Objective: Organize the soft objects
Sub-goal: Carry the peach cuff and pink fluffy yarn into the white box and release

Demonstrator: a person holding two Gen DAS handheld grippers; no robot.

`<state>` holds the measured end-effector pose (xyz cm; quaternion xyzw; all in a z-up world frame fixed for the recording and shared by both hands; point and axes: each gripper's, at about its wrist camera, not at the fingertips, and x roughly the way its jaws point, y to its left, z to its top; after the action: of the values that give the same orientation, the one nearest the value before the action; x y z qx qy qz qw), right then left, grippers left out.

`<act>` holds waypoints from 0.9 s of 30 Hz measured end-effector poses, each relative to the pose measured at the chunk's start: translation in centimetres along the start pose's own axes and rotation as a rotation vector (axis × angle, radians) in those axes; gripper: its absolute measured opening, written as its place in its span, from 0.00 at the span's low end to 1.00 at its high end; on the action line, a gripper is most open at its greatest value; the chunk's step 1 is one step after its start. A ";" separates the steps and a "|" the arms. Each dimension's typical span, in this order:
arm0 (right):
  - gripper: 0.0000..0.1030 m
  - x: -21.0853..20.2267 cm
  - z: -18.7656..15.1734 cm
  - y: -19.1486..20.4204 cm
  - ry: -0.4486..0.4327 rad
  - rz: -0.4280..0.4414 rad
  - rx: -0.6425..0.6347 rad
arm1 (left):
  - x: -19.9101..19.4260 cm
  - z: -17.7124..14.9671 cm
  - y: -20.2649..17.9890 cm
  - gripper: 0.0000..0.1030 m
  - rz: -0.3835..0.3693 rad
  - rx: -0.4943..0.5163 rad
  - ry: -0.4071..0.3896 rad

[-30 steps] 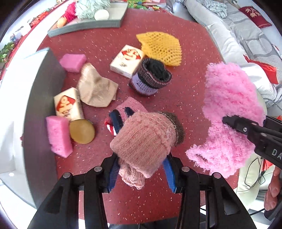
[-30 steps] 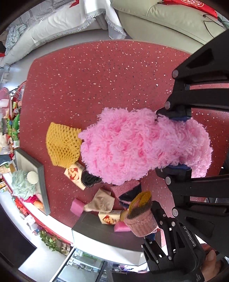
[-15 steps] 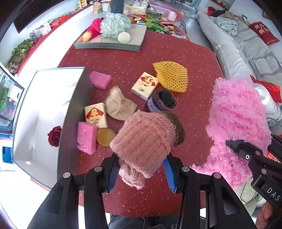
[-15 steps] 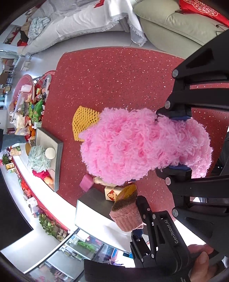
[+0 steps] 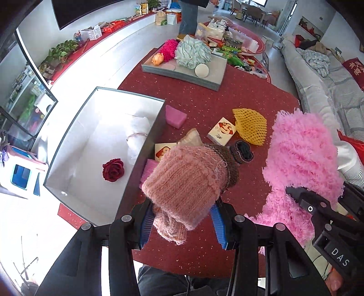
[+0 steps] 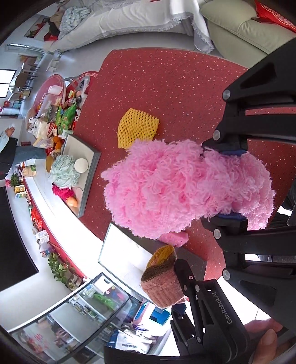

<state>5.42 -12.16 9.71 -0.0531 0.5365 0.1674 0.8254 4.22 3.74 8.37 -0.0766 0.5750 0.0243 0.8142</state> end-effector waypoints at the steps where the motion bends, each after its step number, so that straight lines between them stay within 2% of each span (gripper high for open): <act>1: 0.38 0.0 0.1 0.5 -0.002 0.003 -0.008 | 0.0 0.1 0.3 0.45 0.002 -0.007 0.001; 8: 0.38 0.3 1.3 3.8 0.001 0.004 -0.053 | -0.6 0.9 3.2 0.45 -0.006 -0.018 -0.008; 21: 0.38 2.1 2.7 10.8 0.060 0.003 -0.106 | -0.3 0.6 13.0 0.45 0.020 -0.130 0.027; 27: 0.38 2.7 4.3 14.2 0.071 0.016 -0.145 | -0.3 1.4 16.7 0.45 0.022 -0.158 0.018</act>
<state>5.41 2.90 10.34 -0.1142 0.5524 0.2106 0.7984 3.31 20.47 7.48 -0.1344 0.5795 0.0777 0.8001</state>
